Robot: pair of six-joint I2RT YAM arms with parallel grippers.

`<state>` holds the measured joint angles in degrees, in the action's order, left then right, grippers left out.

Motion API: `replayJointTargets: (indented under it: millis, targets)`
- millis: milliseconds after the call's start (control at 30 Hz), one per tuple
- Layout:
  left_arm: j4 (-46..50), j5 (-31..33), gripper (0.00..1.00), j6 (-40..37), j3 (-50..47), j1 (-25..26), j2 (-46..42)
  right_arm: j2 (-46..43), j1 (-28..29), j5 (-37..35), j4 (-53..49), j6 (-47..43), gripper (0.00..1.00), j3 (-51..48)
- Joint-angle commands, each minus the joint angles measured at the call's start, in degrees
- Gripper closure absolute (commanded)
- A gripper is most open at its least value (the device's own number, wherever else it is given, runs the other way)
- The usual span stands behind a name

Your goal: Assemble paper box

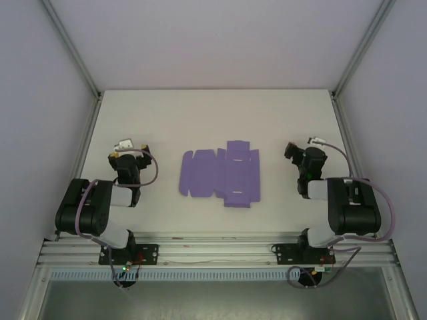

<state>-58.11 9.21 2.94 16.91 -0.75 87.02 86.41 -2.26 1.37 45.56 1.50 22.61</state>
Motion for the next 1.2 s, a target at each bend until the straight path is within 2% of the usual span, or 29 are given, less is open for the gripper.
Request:
replayJointTargets:
  millis: [0, 733, 833, 1000, 1067, 1167]
  targets:
    - [0.17, 0.0, 0.0, -0.48, 1.19, 0.29, -0.37, -0.61, 0.15, -0.22, 1.72, 0.79, 0.0, -0.22]
    - [0.64, 0.72, 0.0, -0.32, 1.48, 0.29, -1.05, -0.8, 0.17, -0.45, 1.47, 0.96, 0.0, -0.04]
    - [5.32, 0.76, 0.0, -0.42, 3.02, 0.25, -3.73, -2.15, 0.15, -0.66, -2.18, 0.9, 0.0, 1.53]
    - [18.34, 1.26, 0.0, 0.95, 5.91, 0.23, -13.18, -8.28, 0.19, -1.98, -12.06, 1.4, 0.0, 4.7]
    - [24.17, 1.14, 0.0, 5.53, 7.22, 0.2, -17.38, -11.48, 0.29, -3.14, -18.93, 3.18, 0.0, 7.15]
    - [32.25, -4.63, 0.0, 11.07, 8.38, 0.73, -22.86, -15.31, 1.73, -3.29, -30.54, 5.33, 0.0, 11.43]
